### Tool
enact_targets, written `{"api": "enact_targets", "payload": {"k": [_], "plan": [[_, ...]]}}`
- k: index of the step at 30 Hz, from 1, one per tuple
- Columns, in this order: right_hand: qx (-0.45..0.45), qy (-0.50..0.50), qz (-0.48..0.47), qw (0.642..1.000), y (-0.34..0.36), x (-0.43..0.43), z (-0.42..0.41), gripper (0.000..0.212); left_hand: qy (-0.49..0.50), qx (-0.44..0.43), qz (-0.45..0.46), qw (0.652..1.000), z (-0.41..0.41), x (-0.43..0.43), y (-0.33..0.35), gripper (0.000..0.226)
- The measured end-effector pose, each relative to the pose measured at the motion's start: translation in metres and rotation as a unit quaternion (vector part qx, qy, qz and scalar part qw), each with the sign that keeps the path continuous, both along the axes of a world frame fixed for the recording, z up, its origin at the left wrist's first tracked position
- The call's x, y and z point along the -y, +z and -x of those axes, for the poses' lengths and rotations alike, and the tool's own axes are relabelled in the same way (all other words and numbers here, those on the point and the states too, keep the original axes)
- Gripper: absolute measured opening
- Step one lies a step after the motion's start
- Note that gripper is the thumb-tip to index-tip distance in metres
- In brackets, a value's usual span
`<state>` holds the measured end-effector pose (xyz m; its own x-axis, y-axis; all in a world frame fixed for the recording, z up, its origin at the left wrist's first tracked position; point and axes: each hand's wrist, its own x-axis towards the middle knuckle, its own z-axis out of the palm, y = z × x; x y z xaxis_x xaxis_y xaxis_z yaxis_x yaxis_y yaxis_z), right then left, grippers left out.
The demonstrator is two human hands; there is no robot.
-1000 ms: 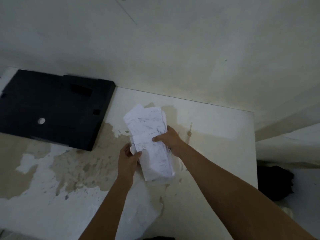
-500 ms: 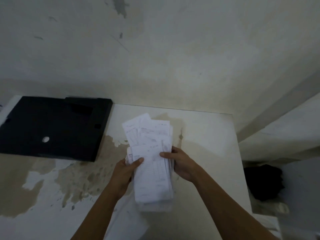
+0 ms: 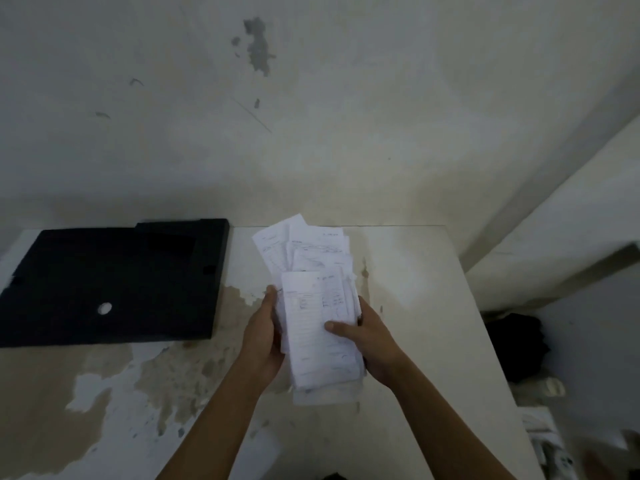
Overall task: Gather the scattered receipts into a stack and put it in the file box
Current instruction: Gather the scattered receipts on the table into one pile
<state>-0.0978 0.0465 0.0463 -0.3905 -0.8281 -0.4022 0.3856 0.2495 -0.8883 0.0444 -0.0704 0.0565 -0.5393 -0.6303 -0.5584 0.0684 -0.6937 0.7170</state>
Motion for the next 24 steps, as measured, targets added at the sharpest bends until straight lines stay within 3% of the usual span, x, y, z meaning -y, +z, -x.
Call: {"api": "enact_targets", "payload": {"k": [2,7,15,20,24], "plan": [[0.023,-0.03,0.012,0.999,0.001,-0.001,-0.006,0.056,-0.025,-0.024,-0.025,0.999,-0.006,0.004,0.005,0.049],[0.08,-0.109,0.013,0.991,0.001,-0.002,-0.023,0.051,-0.052,-0.036,0.025,0.998,-0.017,0.009,0.012,0.043],[-0.015,-0.009,0.033,0.999,0.02,-0.009,-0.032,0.052,-0.104,0.022,0.12,0.987,-0.026,0.026,0.031,0.03],[-0.009,-0.036,-0.004,0.999,0.022,-0.01,-0.03,0.043,-0.049,0.019,0.138,0.989,-0.028,0.034,0.036,0.02],[0.005,-0.057,-0.017,0.998,0.016,-0.024,-0.026,0.044,0.009,0.064,0.155,0.986,-0.032,0.04,0.035,0.018]]}}
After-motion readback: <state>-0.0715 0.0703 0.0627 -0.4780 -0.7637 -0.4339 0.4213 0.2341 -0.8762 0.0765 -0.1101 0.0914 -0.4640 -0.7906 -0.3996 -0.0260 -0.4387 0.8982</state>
